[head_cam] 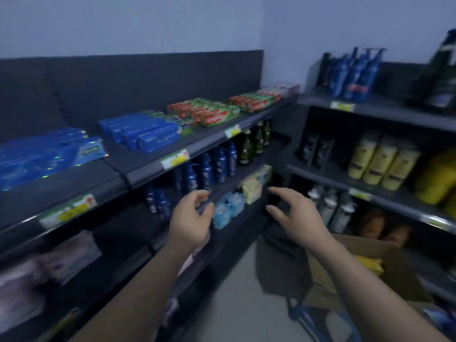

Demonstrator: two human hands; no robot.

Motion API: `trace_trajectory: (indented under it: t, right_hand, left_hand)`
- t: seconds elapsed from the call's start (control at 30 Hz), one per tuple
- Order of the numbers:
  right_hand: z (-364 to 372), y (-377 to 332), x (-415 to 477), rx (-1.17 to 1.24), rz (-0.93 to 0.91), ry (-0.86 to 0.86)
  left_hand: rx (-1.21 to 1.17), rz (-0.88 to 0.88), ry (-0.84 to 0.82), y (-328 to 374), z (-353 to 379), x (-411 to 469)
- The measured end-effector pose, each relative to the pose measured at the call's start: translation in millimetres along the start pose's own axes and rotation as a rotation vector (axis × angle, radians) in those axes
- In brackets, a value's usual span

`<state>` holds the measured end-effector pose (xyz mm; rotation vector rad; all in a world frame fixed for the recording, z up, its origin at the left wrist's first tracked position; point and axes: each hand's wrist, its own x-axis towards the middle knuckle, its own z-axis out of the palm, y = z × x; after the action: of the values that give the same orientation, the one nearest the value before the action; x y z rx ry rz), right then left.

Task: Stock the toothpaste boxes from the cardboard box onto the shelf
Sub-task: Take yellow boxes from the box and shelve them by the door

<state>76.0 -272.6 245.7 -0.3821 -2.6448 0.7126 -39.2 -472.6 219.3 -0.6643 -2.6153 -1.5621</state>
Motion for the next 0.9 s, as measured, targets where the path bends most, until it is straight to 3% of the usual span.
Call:
trace_trajectory:
  t: [0.33,0.9]
  right_hand:
    - [-84.8,209.5,-52.8,-0.11,0.45,0.059]
    - [-61.1,457.7,-40.9,0.014,1.045,0.008]
  left_hand:
    - [-0.079,-0.018,-0.355,51.7,230.3,18.6]
    - [0.105,-0.203,-0.84,11.2,511.6,117.3]
